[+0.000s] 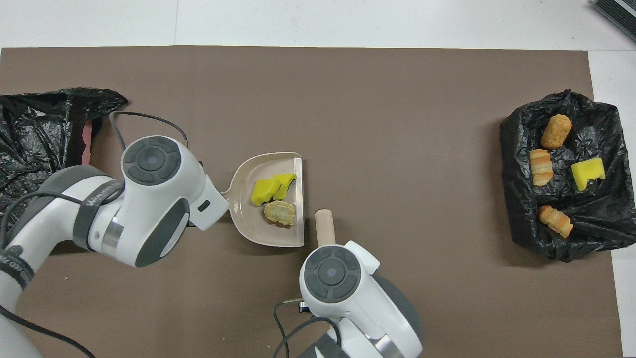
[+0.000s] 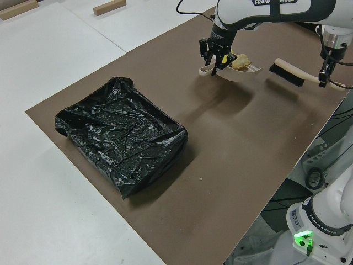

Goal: Sweep and dump trash in bin
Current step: 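Carry the loaded dustpan with the left gripper to the nearer trash bag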

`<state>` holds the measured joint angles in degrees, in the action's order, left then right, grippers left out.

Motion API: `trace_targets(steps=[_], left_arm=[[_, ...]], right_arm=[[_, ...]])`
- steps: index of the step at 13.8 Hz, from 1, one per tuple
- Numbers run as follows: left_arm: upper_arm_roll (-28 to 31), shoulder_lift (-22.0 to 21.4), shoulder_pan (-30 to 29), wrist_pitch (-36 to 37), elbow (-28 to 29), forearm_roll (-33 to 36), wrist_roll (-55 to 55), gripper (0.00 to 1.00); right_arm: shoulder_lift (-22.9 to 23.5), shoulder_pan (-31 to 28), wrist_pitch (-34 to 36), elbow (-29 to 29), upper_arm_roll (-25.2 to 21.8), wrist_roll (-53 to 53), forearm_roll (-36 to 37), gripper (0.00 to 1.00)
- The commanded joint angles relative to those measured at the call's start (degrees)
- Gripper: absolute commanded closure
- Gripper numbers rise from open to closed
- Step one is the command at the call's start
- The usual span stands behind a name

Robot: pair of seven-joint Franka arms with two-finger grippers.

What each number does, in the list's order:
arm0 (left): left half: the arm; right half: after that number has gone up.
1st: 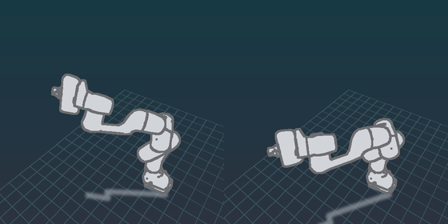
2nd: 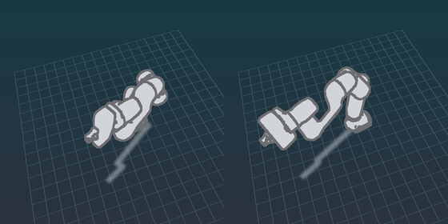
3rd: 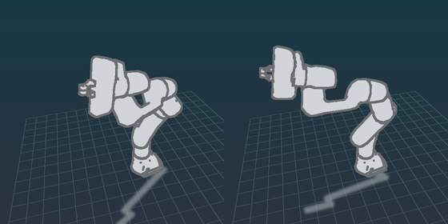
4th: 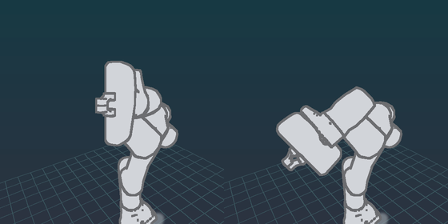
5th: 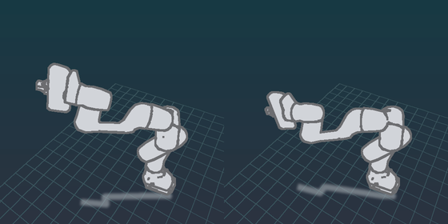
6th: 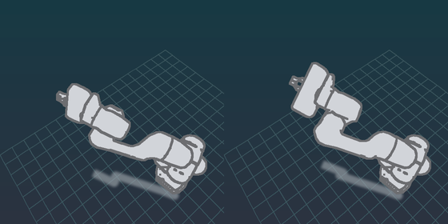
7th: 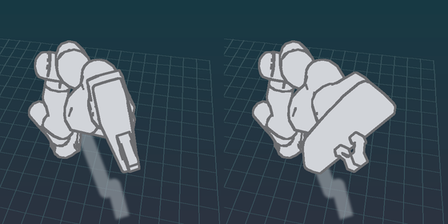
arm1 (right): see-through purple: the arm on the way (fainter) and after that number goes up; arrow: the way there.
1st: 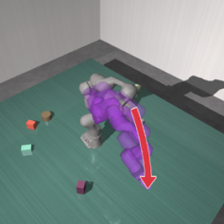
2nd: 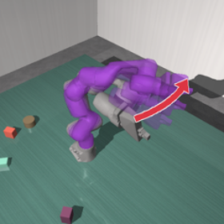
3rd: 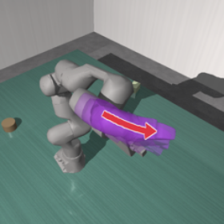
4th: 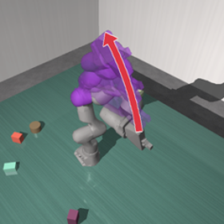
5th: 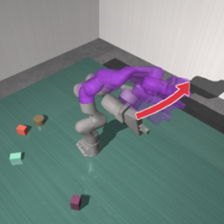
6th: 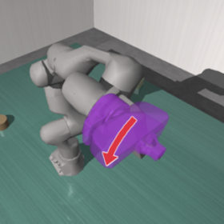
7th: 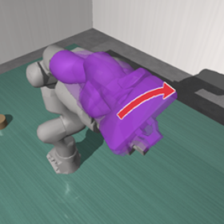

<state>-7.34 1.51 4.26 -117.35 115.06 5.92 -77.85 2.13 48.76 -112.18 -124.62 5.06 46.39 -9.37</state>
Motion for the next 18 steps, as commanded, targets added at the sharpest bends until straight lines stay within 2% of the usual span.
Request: trace_targets(steps=[1,2,3,4,9,11,13,16,18], left_arm=[[7.6,-2.7,0.8,4.5,-3.1,-4.9,-7.5,1.00],[10.4,-2.6,0.7,6.8,-5.3,-6.2,-8.7,1.00],[13.4,-2.2,0.7,8.2,-7.2,-6.4,-9.9,1.00],[16.0,-2.1,0.7,8.5,-8.2,-6.6,-12.3,1.00],[27.9,-1.9,0.5,6.9,-10.6,-8.1,-16.3,1.00],[30.8,-1.3,0.1,6.2,-12.0,-8.4,-17.2,1.00],[33.6,0.7,0.0,6.2,-15.0,-8.3,-20.9,1.00],[36.8,5.9,-1.5,5.9,-22.2,-6.9,-25.8,1.00],[36.9,10.2,-3.9,5.2,-27.9,-3.4,-29.1,1.00]], right_arm=[[1.8,1.1,-5.2,-1.8,-0.1,2.9,1.6,1.00],[2.3,0.9,-6.0,-1.9,-0.1,2.8,1.5,1.00],[2.6,0.7,-5.2,-1.1,-0.1,2.7,1.6,0.88],[3.1,0.5,-4.0,0.0,-0.1,3.0,1.8,0.01],[1.8,-2.8,5.6,8.1,-0.6,1.5,2.5,0.00],[0.2,-7.0,10.6,11.8,-0.3,-3.4,2.5,0.00],[-0.1,-10.9,16.2,15.6,-0.6,-9.1,2.6,0.00],[0.1,-17.8,23.6,22.5,-0.5,-18.3,8.2,0.00],[-0.5,-22.0,24.6,24.4,-0.9,-25.1,8.8,0.00]])
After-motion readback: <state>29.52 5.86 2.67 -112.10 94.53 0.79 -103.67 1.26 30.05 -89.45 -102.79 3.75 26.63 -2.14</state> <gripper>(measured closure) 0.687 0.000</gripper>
